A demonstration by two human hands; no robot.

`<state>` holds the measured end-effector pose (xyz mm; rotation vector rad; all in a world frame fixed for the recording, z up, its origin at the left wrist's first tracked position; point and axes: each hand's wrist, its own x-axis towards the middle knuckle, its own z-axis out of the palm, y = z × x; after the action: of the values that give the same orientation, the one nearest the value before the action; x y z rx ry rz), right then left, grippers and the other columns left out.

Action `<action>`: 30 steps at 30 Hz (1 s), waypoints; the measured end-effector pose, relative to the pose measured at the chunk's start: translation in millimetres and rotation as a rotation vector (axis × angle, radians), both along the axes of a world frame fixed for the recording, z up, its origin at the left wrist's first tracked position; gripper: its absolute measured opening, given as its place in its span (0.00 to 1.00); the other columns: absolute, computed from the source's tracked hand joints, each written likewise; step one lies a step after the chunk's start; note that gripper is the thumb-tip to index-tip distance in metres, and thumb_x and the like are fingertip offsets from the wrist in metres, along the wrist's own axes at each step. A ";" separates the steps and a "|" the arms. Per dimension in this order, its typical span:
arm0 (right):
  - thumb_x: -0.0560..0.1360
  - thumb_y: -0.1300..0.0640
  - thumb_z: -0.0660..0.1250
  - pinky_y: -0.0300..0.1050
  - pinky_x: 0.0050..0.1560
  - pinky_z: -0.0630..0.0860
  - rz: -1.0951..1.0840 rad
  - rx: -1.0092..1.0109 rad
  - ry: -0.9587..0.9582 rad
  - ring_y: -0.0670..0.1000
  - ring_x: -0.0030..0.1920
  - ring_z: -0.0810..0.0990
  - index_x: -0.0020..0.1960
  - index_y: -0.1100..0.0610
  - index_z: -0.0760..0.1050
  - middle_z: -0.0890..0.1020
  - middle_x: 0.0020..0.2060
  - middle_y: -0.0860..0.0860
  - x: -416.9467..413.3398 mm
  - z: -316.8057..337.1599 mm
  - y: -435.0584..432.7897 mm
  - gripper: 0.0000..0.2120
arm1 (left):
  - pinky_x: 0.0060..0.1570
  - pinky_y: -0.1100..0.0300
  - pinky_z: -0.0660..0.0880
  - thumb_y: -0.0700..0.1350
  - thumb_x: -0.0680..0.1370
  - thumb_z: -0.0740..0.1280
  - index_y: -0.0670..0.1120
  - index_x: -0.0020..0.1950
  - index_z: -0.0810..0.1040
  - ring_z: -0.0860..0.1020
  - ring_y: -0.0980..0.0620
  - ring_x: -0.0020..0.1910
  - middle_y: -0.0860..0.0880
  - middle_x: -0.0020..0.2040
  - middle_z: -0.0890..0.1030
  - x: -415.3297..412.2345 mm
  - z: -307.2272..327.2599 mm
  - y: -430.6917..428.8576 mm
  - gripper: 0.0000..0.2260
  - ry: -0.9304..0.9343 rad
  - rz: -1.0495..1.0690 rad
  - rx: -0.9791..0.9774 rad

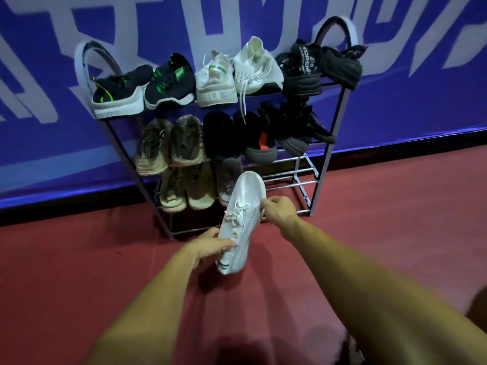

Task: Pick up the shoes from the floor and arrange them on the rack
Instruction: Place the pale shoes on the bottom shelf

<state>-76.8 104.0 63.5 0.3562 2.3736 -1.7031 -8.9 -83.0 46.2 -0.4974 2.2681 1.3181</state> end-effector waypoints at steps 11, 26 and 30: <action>0.63 0.50 0.65 0.46 0.32 0.65 -0.129 -0.180 -0.034 0.51 0.31 0.67 0.33 0.55 0.71 0.73 0.30 0.52 16.3 -15.7 9.2 0.08 | 0.19 0.73 0.62 0.47 0.75 0.66 0.48 0.56 0.76 0.74 0.53 0.31 0.49 0.42 0.77 -0.5 -0.4 -6.0 0.11 -0.081 0.423 0.032; 0.76 0.59 0.67 0.40 0.25 0.57 -0.290 -0.632 -0.096 0.46 0.24 0.63 0.43 0.54 0.69 0.68 0.25 0.48 3.0 -24.4 19.2 0.07 | 0.40 0.57 0.75 0.62 0.67 0.74 0.51 0.65 0.75 0.79 0.51 0.51 0.50 0.58 0.81 -30.6 17.4 -16.1 0.30 0.301 0.757 0.349; 0.77 0.62 0.66 0.36 0.22 0.57 -0.264 -0.840 -0.164 0.44 0.23 0.65 0.55 0.56 0.70 0.70 0.23 0.45 5.0 -27.1 12.9 0.08 | 0.33 0.62 0.69 0.58 0.72 0.74 0.50 0.61 0.76 0.79 0.52 0.48 0.48 0.55 0.80 -37.7 21.7 9.9 0.23 0.123 0.630 0.519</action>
<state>-71.8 116.8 36.4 0.6289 1.3560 -2.4659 -46.7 -73.1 67.8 -1.0002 1.7948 2.2056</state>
